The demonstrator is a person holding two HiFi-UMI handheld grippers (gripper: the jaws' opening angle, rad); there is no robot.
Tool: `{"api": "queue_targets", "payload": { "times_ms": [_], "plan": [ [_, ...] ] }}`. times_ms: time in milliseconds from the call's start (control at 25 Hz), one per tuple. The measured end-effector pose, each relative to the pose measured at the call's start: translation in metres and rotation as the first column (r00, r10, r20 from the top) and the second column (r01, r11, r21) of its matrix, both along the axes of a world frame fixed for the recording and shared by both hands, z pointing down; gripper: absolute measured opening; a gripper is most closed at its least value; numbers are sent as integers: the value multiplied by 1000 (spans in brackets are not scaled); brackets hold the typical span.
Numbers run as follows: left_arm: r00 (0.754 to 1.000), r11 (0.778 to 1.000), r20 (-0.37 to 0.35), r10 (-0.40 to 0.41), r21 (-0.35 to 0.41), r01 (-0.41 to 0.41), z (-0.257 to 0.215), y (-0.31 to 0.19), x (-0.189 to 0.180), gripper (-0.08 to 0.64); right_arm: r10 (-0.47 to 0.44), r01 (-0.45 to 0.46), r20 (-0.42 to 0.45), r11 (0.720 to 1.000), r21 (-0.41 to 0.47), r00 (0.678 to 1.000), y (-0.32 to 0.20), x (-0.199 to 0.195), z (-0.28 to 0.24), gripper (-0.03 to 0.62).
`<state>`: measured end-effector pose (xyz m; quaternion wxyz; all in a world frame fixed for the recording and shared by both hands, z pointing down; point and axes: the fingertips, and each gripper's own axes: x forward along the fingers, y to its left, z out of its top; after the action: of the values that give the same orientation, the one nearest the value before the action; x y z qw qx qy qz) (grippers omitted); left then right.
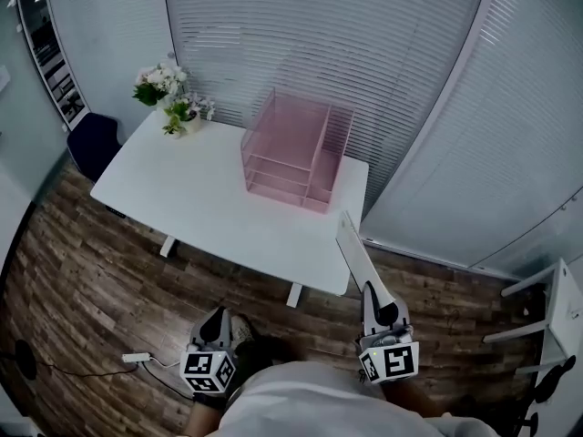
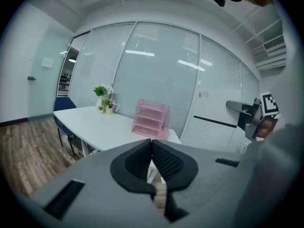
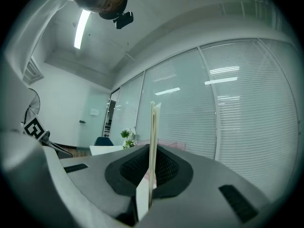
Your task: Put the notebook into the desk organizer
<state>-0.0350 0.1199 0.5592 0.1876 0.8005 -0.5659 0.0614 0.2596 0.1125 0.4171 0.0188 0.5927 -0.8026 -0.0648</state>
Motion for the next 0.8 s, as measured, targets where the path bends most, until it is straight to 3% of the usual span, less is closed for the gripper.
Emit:
{"api": "queue_targets", "payload": {
  "times_ms": [480, 800],
  "plan": [
    [996, 996, -16, 87, -13, -87, -10, -163, -80, 9, 152, -152, -23, 988, 18, 988, -150, -55, -28, 23],
    [990, 990, -22, 138, -40, -139, 0, -211, -111, 9, 226, -222, -68, 973, 56, 972, -206, -69, -52, 23]
  ]
}}
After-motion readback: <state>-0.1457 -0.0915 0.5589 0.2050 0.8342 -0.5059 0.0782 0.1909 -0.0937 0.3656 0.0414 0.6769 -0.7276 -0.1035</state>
